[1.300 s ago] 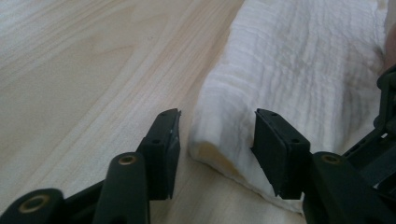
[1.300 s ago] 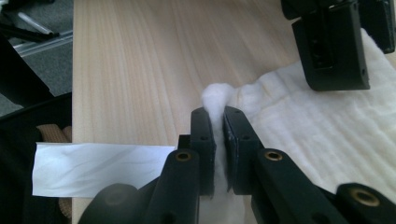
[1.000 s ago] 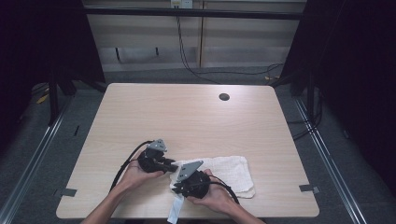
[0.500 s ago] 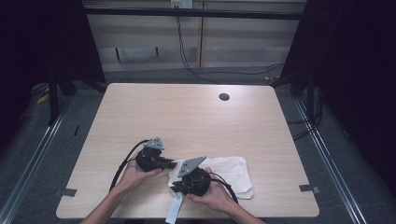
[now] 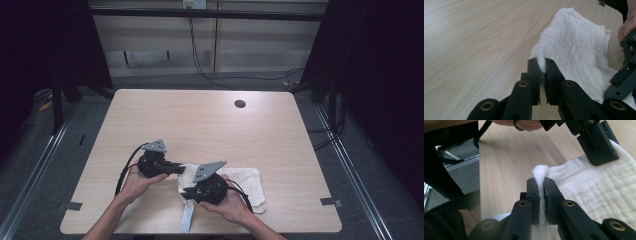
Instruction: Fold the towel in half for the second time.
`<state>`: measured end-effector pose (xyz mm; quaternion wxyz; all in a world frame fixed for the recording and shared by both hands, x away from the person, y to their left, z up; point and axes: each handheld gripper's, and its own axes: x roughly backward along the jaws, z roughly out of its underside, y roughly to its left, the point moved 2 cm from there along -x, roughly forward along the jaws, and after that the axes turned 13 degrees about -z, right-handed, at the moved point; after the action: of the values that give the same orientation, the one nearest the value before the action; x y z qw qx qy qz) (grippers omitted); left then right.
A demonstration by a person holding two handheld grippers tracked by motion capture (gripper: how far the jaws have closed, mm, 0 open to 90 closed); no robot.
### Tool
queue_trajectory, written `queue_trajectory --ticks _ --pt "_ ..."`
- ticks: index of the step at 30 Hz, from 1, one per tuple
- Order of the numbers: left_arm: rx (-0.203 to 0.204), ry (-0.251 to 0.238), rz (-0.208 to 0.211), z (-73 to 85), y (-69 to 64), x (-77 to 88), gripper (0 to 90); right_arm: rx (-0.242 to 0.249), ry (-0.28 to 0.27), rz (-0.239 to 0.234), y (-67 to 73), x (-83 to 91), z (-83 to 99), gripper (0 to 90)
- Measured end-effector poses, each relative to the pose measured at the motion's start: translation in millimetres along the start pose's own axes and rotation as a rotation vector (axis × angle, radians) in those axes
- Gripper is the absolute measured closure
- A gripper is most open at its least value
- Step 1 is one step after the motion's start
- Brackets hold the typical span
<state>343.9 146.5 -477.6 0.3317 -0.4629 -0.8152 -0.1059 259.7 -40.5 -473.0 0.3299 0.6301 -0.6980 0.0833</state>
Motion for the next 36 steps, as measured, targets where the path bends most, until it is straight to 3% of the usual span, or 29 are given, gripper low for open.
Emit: queue_trajectory --ticks 13,22,36 --pt "0.069 -0.041 -0.029 -3.0 12.7 19.7 84.6 0.031 -0.044 -0.005 -0.3 0.4 -24.6 84.5" --pt "0.077 -0.045 -0.040 -3.4 24.8 35.6 84.5 0.034 -0.086 -0.035 -1.7 -11.9 -40.6 84.4" --pt "0.129 -0.092 -0.075 -11.9 35.8 67.2 84.5 0.067 -0.117 -0.050 1.8 -30.2 -70.8 84.6"
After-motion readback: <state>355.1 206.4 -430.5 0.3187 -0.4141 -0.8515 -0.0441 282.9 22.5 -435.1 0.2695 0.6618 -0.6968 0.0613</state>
